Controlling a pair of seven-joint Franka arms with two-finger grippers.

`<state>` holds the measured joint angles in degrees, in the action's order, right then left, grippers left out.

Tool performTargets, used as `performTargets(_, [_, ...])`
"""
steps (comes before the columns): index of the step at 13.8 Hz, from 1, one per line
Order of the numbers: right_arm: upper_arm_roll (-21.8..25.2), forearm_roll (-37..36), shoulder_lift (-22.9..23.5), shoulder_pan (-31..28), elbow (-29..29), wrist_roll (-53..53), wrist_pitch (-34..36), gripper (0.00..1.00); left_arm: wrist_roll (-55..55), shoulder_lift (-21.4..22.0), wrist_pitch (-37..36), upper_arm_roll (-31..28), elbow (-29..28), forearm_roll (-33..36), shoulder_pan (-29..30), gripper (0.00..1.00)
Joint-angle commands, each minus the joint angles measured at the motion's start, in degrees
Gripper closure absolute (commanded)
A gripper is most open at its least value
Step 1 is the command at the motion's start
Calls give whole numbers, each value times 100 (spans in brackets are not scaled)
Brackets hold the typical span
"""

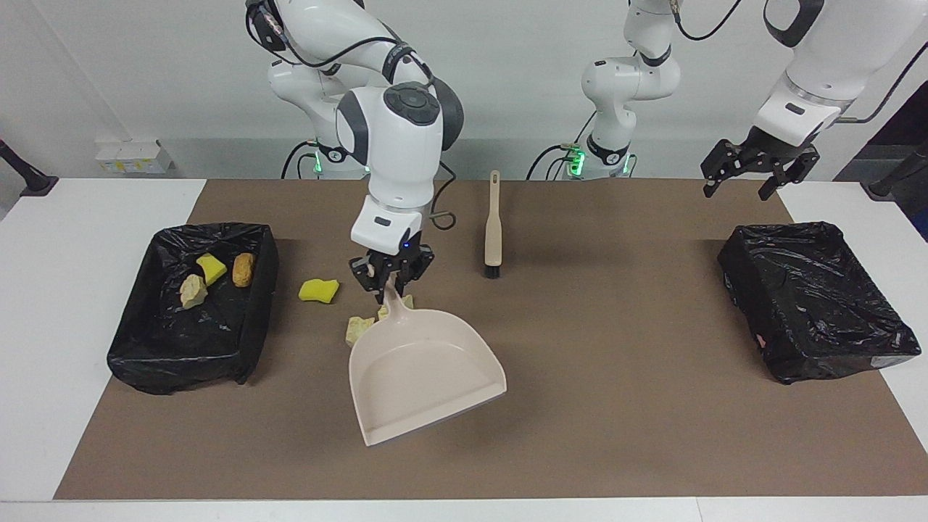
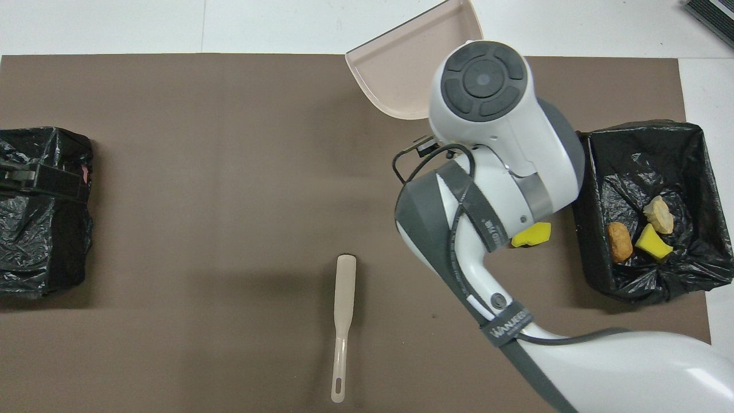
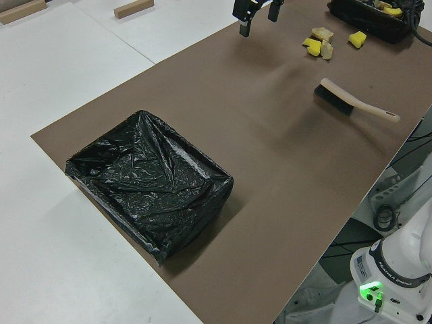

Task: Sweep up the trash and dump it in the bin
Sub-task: 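Bring the dustpan back with the right gripper and set it down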

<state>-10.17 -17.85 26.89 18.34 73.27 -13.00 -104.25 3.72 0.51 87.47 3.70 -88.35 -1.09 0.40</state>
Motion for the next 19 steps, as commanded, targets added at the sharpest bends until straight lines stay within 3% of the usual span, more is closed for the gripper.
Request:
performTargets(1, [-2,360,737,336,-786,-1236,142,100,67,37,-28,-10,2,100,-31,0])
performTargets(5, [-2,581,1432,776,-1156,-2635,-33,100,67,37,-28,-10,11,100,-31,0])
performTargets(9, [-240,1221,1512,794,-1087,-2866,-8,100,-3,11,-46,-1,55,31,-31,0])
performTargets(13, [-240,1337,1512,883,-823,-2849,80,100,-117,28,-142,-10,29,-40,-4,0])
performTargets(14, [-240,1311,1503,856,-814,-2744,115,59,-117,37,-168,-10,20,-40,-4,0])
performTargets(19, [-240,1319,1468,864,-814,-2594,221,49,-91,46,-177,-19,11,-40,-22,0])
